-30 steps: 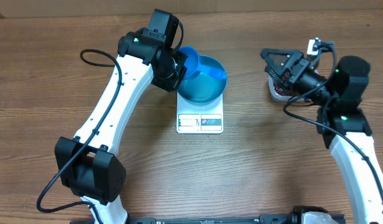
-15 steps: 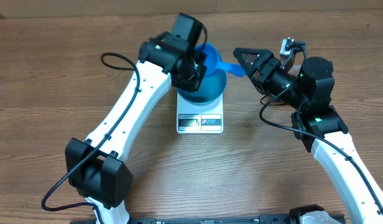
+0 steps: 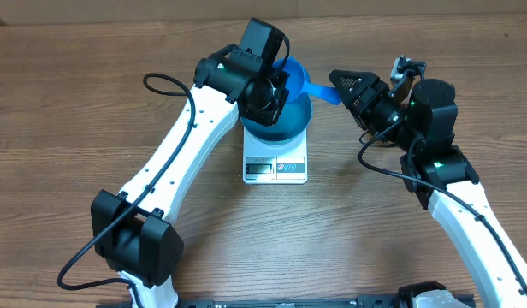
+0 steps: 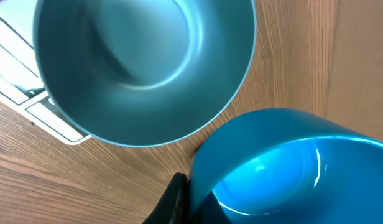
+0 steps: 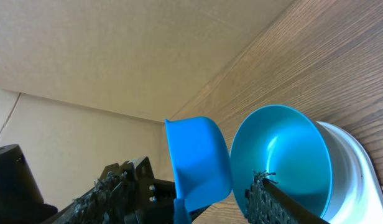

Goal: Scoop item into bowl and weigh 150g on scale
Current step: 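Close the right gripper on the blue cup's handle above the bowl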

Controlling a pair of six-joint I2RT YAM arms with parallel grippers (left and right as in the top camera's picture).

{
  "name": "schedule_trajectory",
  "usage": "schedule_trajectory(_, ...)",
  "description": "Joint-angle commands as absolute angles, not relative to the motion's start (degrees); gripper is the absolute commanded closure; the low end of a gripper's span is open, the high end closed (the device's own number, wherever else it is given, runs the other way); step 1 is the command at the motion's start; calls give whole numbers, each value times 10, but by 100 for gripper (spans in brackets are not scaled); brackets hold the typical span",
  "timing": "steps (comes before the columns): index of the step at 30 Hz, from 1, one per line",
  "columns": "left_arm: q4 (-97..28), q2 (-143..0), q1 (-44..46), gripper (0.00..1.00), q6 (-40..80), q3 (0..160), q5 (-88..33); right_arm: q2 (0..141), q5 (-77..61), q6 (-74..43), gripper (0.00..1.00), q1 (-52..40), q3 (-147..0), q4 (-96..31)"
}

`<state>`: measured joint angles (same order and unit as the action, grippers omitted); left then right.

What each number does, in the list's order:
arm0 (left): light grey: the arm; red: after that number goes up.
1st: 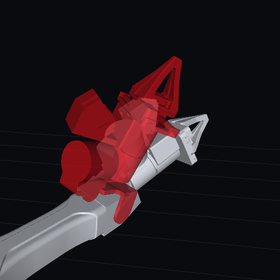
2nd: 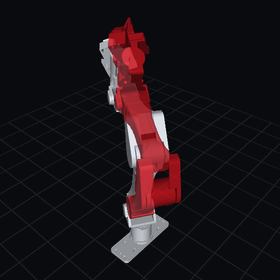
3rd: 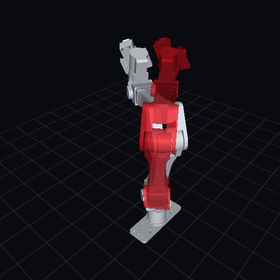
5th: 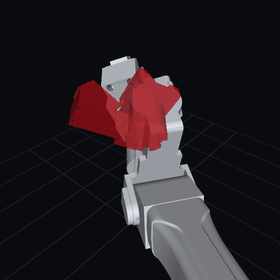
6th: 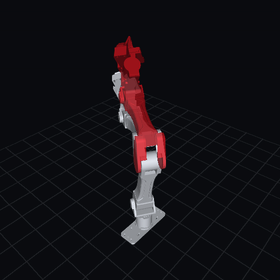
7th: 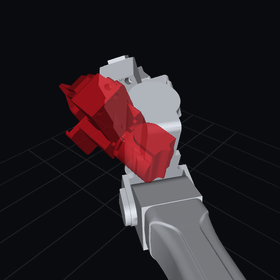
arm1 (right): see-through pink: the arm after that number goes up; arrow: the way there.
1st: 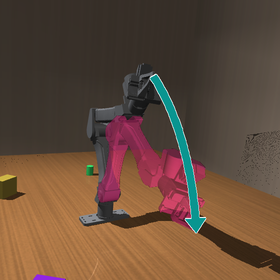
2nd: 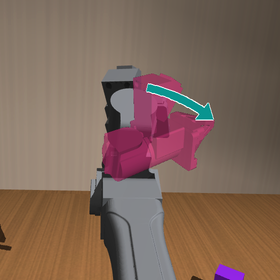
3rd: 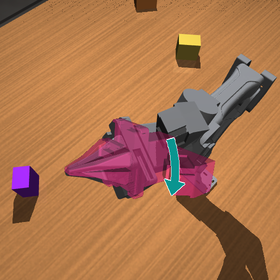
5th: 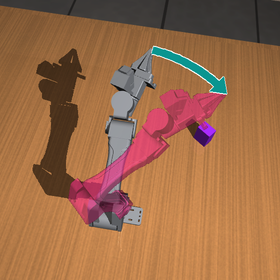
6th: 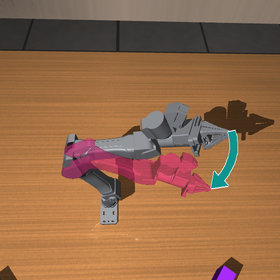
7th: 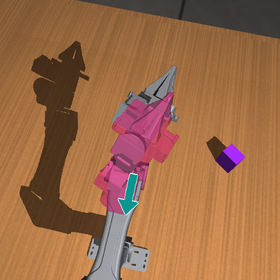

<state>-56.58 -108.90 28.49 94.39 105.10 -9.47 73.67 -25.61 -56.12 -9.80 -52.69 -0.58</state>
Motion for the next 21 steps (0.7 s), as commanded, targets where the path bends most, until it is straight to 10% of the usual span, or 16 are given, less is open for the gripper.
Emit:
schedule_trajectory(1,-560,-1089,297,96,957,1066,-101,733,-249,-557,37,-101,-537,-6)
schedule_trajectory(21,-546,-1089,319,96,984,1066,-112,733,-244,-557,54,-109,-537,-6)
